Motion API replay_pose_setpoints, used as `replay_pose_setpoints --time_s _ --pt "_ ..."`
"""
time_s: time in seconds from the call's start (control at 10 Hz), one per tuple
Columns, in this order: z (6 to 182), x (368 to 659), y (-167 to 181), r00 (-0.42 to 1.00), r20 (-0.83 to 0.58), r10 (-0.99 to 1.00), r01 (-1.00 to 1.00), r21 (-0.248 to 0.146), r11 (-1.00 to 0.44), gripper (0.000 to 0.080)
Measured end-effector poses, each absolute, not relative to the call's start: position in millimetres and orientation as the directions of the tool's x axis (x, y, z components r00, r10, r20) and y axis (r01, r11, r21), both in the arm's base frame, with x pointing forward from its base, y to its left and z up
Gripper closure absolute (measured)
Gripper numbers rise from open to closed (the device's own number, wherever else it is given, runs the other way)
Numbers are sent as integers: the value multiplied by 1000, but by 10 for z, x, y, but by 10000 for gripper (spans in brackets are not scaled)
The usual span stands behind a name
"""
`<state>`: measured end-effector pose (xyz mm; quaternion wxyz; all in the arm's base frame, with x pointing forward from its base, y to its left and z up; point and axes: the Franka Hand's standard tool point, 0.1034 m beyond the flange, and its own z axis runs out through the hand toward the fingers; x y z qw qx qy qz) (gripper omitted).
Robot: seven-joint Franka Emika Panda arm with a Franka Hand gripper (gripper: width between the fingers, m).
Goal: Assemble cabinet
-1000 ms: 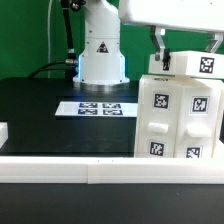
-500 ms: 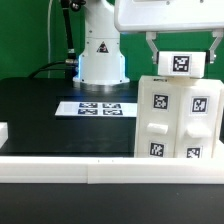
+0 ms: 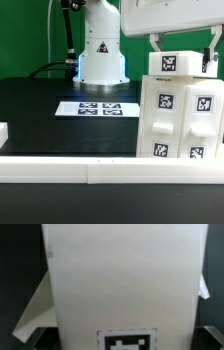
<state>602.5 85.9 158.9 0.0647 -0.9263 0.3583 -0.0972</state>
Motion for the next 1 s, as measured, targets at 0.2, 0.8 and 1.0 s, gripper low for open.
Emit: replay_pose_setpoints --time_s 0.2,0.8,1.0 --pt "1579 6036 845 548 91 -831 -794 -254 -551 242" --pt "1574 6051 861 94 -93 -991 -953 -295 -63 242" --pt "1576 6052 863 84 -101 -991 -954 -295 -51 127"
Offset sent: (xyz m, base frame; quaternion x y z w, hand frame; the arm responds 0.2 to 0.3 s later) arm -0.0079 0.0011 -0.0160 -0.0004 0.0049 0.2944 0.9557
